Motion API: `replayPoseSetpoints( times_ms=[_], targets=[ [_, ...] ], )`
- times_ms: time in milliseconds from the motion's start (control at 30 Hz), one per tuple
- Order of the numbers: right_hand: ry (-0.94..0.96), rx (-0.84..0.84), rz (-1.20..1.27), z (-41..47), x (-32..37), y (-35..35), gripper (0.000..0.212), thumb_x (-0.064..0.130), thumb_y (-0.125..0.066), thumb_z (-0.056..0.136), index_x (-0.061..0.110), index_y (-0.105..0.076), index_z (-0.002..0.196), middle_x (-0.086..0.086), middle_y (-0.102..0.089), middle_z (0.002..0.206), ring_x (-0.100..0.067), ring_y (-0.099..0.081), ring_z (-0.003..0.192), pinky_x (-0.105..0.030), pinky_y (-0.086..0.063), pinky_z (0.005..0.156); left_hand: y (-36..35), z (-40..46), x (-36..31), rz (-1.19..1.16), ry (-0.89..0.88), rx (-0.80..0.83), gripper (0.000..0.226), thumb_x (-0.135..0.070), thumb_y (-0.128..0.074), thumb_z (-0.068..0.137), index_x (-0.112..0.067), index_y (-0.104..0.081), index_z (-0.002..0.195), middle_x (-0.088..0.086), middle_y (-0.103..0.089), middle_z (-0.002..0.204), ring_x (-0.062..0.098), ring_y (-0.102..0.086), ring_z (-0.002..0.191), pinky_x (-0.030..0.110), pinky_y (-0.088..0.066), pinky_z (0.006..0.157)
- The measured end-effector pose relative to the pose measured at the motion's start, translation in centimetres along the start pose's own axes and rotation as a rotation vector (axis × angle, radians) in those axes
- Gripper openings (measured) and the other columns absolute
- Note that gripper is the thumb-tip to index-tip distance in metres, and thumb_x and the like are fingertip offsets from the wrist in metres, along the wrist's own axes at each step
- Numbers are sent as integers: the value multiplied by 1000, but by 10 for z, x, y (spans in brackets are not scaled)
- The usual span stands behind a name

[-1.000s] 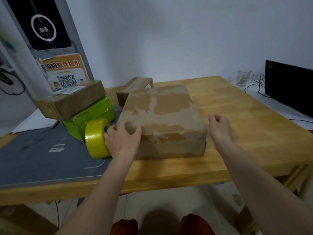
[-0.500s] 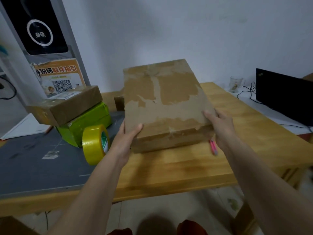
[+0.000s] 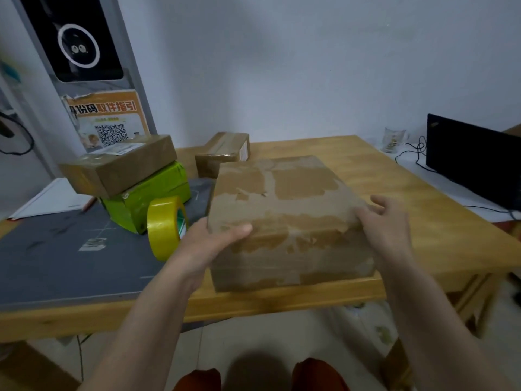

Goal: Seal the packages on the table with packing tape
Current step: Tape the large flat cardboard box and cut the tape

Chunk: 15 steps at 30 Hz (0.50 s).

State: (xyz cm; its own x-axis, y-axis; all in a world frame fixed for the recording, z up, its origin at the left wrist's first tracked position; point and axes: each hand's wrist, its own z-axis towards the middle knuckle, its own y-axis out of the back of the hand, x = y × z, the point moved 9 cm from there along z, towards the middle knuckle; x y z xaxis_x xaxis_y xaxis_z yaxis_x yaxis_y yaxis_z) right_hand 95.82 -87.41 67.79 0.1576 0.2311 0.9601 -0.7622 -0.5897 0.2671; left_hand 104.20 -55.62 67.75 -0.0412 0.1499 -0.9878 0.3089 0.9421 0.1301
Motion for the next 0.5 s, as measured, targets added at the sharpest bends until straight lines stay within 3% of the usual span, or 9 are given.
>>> replayPoseSetpoints(
  times_ms=[100, 233, 300, 367, 433, 500],
  targets=[
    [-21, -64, 91, 10, -18, -14, 45, 17, -61, 91, 16, -51, 135, -8, -50, 137, -17, -50, 107, -30, -42, 88, -12, 29, 18, 57, -1, 45, 96, -42, -92, 36, -24, -60, 125, -8, -72, 109, 13, -66, 107, 30, -51, 92],
    [-40, -14, 154, 34, -21, -48, 44, 20, -55, 96, 19, -45, 138, -4, -46, 138, -16, -49, 104, -27, -41, 79, -4, 75, 28, 14, -14, -55, 113, -26, -94, 55, -39, -31, 148, -13, -51, 137, 15, -51, 124, 36, -47, 101],
    [-36, 7, 147, 49, -16, -61, 47, 21, -55, 97, 16, -43, 142, -5, -46, 140, -20, -51, 113, -27, -38, 83, -1, 92, 27, 77, -28, -80, 105, -24, -91, 62, -41, -33, 148, -6, -43, 148, 21, -44, 133, 44, -42, 108],
    [-41, 16, 141, 57, -14, -68, 48, 21, -56, 96, 15, -43, 142, -6, -47, 141, -21, -51, 116, -27, -38, 84, 1, 100, 22, 109, -35, -99, 97, -25, -90, 64, -39, -39, 145, -4, -44, 147, 19, -46, 129, 39, -43, 106],
    [-58, 1, 157, 58, -13, -69, 47, 17, -58, 94, 16, -48, 140, -4, -51, 135, -17, -52, 105, -24, -39, 81, 2, 98, 17, 112, -31, -118, 93, -32, -90, 64, -38, -41, 143, -5, -46, 145, 16, -48, 124, 35, -45, 102],
    [-57, -71, 203, 54, -15, -59, 44, 14, -61, 91, 17, -56, 134, 0, -60, 122, -8, -56, 87, -15, -42, 71, 4, 86, 14, 151, -42, -136, 90, -50, -87, 62, -42, -44, 141, -9, -46, 145, 18, -47, 128, 42, -45, 104]
  ],
)
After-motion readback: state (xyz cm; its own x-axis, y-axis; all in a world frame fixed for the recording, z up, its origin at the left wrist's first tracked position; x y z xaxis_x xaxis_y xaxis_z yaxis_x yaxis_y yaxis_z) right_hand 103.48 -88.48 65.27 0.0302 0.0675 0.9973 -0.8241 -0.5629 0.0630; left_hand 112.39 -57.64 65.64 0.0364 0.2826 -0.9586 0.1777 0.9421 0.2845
